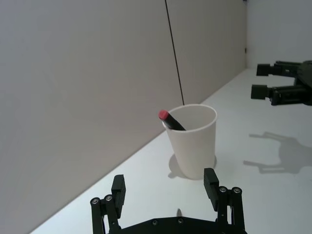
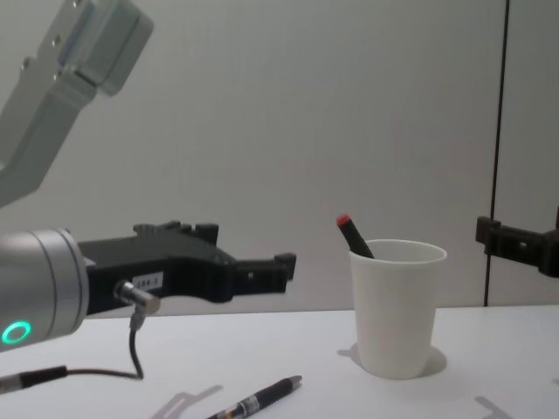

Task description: Place the pen into the pen holder.

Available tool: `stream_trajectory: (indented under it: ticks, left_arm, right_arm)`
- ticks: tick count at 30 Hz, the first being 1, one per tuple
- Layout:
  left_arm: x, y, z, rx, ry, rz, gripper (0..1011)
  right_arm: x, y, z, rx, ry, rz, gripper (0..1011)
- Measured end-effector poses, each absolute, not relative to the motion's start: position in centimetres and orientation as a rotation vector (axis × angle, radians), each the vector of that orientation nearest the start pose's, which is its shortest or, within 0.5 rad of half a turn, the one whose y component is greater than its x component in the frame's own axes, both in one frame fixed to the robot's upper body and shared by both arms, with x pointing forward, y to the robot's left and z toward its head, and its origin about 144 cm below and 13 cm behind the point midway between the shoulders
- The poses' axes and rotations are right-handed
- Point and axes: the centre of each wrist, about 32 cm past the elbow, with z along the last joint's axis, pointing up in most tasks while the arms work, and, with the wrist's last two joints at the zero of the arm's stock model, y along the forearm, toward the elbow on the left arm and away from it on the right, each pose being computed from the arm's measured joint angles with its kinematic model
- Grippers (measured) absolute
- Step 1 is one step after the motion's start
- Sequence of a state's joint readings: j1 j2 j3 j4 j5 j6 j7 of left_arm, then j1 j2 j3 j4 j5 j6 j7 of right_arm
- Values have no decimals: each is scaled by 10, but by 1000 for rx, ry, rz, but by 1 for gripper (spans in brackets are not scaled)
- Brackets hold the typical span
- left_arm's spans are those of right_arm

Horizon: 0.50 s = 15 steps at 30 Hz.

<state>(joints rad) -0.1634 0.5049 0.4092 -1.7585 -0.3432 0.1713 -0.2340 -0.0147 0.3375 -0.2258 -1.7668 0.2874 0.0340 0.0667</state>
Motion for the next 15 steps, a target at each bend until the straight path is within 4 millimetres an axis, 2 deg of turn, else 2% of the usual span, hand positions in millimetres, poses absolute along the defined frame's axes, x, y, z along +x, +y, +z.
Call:
stream_trajectory:
  ticks: [15]
  left_arm:
    - [469, 240, 1223, 294, 2, 845, 1001]
  right_arm:
    - [443, -237, 1189, 26, -75, -1230, 1001]
